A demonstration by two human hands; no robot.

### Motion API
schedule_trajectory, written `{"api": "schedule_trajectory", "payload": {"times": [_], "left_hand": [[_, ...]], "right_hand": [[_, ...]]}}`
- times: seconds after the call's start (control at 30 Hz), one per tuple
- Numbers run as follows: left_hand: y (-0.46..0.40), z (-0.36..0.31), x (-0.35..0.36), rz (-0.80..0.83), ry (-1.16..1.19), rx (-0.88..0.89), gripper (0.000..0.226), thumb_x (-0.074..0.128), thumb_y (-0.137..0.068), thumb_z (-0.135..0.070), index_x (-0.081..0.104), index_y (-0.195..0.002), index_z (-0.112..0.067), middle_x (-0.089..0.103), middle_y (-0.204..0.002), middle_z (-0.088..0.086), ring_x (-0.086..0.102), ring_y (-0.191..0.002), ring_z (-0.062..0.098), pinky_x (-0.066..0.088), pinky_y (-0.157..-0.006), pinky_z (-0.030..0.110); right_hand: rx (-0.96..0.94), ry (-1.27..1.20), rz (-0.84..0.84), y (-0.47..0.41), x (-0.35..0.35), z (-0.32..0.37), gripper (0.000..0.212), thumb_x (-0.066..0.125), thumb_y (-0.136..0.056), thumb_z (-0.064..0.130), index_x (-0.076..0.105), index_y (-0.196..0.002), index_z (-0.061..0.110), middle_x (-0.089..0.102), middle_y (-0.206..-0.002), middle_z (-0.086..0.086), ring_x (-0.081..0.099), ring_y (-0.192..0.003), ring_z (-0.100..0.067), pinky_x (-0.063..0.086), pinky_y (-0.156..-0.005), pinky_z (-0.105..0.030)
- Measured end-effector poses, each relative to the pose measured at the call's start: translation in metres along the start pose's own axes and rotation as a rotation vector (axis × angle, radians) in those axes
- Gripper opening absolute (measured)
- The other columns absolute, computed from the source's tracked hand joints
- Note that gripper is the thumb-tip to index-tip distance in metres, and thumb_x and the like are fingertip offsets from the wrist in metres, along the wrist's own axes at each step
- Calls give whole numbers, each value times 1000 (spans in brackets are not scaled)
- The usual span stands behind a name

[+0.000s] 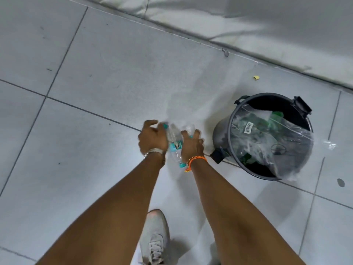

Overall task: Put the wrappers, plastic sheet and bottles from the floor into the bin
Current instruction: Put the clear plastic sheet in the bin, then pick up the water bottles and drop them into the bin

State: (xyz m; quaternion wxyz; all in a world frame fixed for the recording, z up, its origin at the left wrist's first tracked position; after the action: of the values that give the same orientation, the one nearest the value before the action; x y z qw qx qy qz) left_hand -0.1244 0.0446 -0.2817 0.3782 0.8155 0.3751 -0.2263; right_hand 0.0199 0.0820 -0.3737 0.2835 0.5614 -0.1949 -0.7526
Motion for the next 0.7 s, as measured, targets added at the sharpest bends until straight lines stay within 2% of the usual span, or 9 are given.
{"api": "schedule_trajectory", "payload": {"times": [0.17, 0.23, 0.3, 0.37, 0.43, 0.5, 0.57, 0.63, 0.7], "left_hand": [[-15, 72, -38, 20, -212, -189, 28, 61, -91, -31, 69, -116, -21, 73, -115, 11, 66, -110, 34, 46, -85, 34], [-11, 87, -47, 50, -264, -223, 28, 63, -90, -28, 71, -116, -20, 72, -117, 14, 64, -112, 36, 48, -91, 36], [-3, 94, -50, 107, -278, -229, 28, 64, -89, -27, 71, -115, -19, 72, -117, 14, 64, -112, 37, 48, -93, 36], [7, 99, -52, 163, -312, -228, 28, 64, -88, -26, 72, -114, -20, 73, -117, 14, 65, -111, 37, 49, -93, 37], [17, 103, -56, 194, -345, -243, 29, 65, -87, -29, 73, -113, -21, 72, -118, 15, 64, -112, 39, 49, -93, 38], [25, 105, -60, 202, -352, -271, 28, 66, -86, -29, 74, -112, -21, 71, -119, 16, 63, -113, 40, 49, -94, 39], [28, 106, -61, 217, -353, -292, 26, 67, -86, -25, 74, -110, -20, 71, -120, 17, 63, -114, 40, 48, -96, 40], [29, 102, -56, 242, -326, -286, 26, 68, -86, -22, 73, -111, -16, 70, -122, 18, 62, -116, 39, 47, -98, 39], [27, 95, -49, 259, -295, -269, 29, 70, -86, -23, 71, -113, -12, 69, -124, 18, 61, -118, 38, 46, -99, 37]], "right_hand": [[-22, -3, -81, 28, -28, 8, 50, 54, -90, -3, 51, -134, 20, 27, -148, -25, 49, -114, -49, 48, -93, -53], [-160, -93, -256, 62, -68, 36, 51, 54, -87, -5, 56, -131, 22, 27, -152, -25, 51, -113, -42, 50, -94, -48], [-294, -259, -508, 107, -128, 50, 41, 56, -92, 0, 59, -130, 16, 29, -152, -27, 47, -118, -19, 45, -100, -31], [-274, -446, -700, 142, -184, 33, 36, 58, -97, 8, 55, -133, 12, 33, -151, -23, 41, -124, 2, 38, -102, -16], [-126, -404, -831, 154, -223, -6, 38, 60, -97, 15, 47, -132, 17, 34, -147, -19, 47, -125, -16, 43, -103, -29], [113, -290, -790, 138, -239, -56, 38, 65, -91, 15, 48, -124, 10, 40, -138, -19, 53, -106, -27, 48, -87, -36], [288, -184, -605, 110, -227, -98, 39, 70, -88, 17, 49, -119, 6, 45, -131, -21, 60, -96, -36, 46, -75, -35], [308, -89, -389, 86, -207, -117, 36, 72, -88, 18, 52, -114, 4, 43, -133, -25, 62, -99, -46, 49, -79, -42], [314, -31, -278, 71, -193, -123, 36, 73, -87, 16, 52, -114, 4, 37, -140, -28, 57, -109, -52, 51, -91, -50]]}}
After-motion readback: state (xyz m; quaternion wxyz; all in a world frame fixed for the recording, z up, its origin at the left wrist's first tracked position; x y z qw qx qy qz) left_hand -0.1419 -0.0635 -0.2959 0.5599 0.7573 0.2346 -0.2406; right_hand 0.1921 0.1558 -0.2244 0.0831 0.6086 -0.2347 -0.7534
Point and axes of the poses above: each hand's wrist, its own y-axis away from the middle knuckle, its own x-axis out of the palm, z = x × y, the point moved 5 cm from there along -y, towards the middle knuckle
